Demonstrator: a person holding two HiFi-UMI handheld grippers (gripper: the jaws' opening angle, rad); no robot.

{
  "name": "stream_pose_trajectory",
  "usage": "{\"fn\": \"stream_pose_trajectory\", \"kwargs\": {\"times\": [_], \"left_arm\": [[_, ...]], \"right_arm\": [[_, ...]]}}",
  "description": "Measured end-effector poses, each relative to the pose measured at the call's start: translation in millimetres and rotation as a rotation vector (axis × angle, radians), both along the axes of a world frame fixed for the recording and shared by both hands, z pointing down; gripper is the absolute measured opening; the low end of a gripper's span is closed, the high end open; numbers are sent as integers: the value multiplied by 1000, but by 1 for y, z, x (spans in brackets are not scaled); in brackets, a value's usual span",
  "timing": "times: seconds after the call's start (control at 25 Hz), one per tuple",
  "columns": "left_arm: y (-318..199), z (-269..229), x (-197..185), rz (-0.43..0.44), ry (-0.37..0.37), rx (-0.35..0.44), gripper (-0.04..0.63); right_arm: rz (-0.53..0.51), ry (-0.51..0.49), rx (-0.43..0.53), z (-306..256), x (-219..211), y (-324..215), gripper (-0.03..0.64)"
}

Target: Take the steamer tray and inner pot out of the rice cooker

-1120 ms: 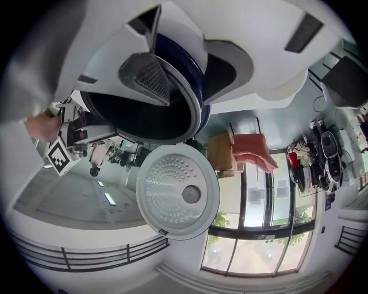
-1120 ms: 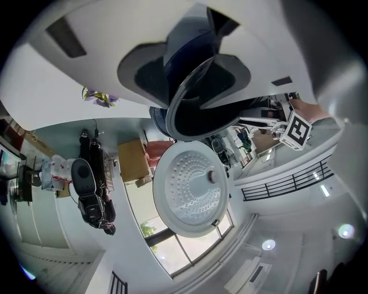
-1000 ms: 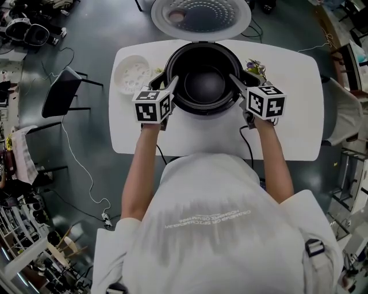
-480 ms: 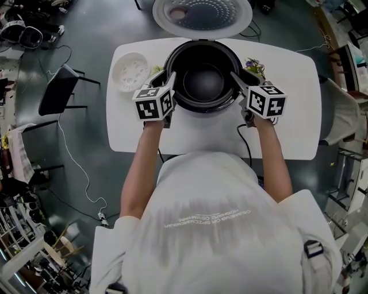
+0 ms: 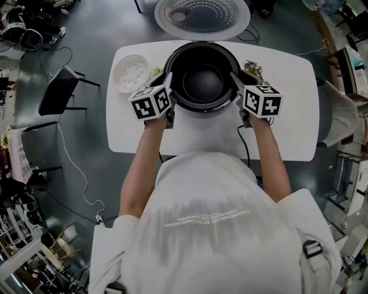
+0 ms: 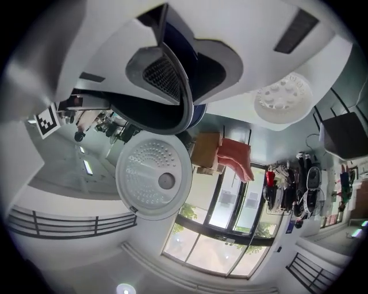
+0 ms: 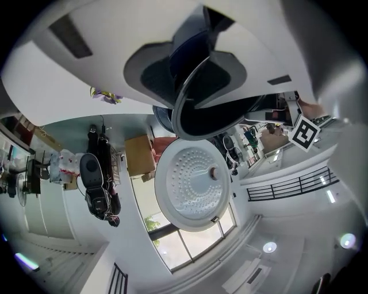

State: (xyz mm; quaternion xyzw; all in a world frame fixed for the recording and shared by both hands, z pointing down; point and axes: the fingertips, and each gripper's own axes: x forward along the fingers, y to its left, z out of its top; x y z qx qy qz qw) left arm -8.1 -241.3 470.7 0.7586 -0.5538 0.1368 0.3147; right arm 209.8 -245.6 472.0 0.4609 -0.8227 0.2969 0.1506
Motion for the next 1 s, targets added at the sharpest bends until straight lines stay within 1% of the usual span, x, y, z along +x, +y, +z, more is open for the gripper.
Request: {"fn": "stream_pose_trajectory", "kwargs": {"times": [0.08, 0.24, 0.44, 0.68, 0.88, 1.0], "left_arm": [[2, -4, -2, -24, 22, 11, 72], [6, -17, -2, -71, 77, 48, 69], [10, -50, -2, -79, 142, 122, 67], [14, -80, -12, -100, 204, 189, 64], [21, -113, -23, -127, 299, 266, 60], [27, -128, -31, -147, 304, 308, 60]], "right_arm": [[-5, 13, 27, -8, -1, -1, 115], [-7, -6, 66, -28, 1, -2, 104], [7, -66, 112, -62, 3, -2, 95], [-3, -71, 185, -96, -8, -1, 95], [-25, -124, 224, -129, -17, 2, 95], [-59, -130, 266, -146, -25, 3, 95]]}}
